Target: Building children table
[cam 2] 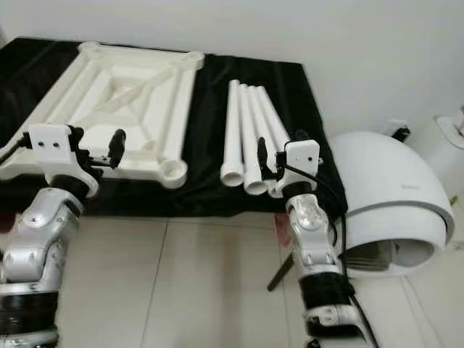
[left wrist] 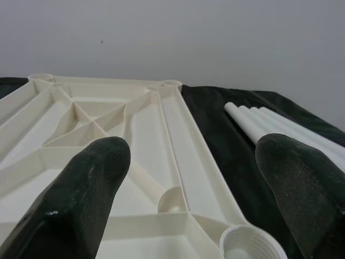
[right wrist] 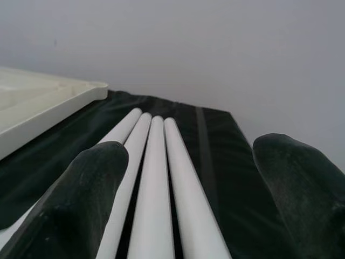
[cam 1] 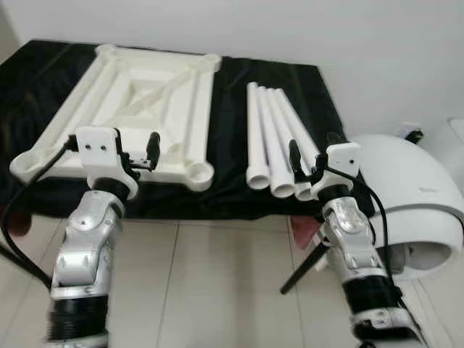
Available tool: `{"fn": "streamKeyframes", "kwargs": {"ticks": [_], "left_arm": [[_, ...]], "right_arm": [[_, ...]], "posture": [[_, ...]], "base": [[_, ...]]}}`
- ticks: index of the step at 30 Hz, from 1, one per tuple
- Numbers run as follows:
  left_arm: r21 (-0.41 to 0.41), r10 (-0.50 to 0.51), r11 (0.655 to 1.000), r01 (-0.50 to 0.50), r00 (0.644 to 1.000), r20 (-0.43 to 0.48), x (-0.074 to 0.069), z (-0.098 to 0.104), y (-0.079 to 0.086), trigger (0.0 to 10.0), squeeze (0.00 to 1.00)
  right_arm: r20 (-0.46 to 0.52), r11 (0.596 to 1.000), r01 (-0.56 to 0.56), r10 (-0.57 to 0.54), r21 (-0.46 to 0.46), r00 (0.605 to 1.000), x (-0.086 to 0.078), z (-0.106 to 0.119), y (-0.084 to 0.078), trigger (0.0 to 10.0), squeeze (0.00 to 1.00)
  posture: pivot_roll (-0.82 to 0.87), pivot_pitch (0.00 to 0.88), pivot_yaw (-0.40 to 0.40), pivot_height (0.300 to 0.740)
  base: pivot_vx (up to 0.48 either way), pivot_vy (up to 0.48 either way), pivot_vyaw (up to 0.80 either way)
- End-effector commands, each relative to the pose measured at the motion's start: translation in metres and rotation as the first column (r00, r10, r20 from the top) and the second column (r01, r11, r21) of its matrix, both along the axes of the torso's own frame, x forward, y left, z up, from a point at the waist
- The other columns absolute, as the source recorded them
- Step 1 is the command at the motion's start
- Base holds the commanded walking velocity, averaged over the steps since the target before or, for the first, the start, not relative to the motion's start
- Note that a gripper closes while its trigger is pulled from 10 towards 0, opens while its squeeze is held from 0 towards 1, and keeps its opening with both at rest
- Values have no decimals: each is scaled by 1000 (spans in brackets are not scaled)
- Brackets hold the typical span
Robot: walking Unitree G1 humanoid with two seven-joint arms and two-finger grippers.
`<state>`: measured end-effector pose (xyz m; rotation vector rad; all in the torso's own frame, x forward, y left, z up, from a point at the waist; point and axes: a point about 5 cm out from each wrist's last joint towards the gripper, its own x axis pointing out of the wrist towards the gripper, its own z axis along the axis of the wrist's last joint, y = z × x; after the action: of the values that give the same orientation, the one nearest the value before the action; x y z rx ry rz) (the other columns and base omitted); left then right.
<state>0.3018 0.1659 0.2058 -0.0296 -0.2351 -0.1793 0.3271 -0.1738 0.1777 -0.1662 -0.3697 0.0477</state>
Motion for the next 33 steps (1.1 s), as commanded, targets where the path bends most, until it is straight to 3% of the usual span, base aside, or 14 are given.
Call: {"fn": "streamKeyframes", "kwargs": {"ticks": [1,18,24,28,31,33], "left_arm": [[12,34,999,-34,999,-10,-1,-1,9,10000,0],[11,16,1000,-16,1000,14,-1,7,5,10000,0],[57,-145,987,147,989,-44,0,18,-16,10000,0],[73,-228,969,234,970,-77,-1,20,-27,10000,0],[92,-254,961,262,963,-86,-2,20,-31,10000,0],[98,-320,938,332,940,-121,-6,21,-42,10000,0]], "right_arm": [[13,999,-32,32,-1,999,1,3,10,10000,0],[19,1000,-30,30,3,999,3,8,9,10000,0],[-37,1000,-30,30,1,999,16,19,5,10000,0],[-98,999,16,-20,-48,995,25,21,-2,10000,0],[-121,999,29,-33,-34,992,28,21,-6,10000,0],[-178,999,46,-45,5,983,34,20,-13,10000,0]], "posture": [[11,25,-45,740],[9,21,-45,740],[9,38,-45,740],[7,51,-41,740],[7,54,-40,740],[4,74,-36,740]], "base": [[240,0,0],[71,0,0],[0,0,0],[0,0,0],[0,0,0],[0,0,0]]}}
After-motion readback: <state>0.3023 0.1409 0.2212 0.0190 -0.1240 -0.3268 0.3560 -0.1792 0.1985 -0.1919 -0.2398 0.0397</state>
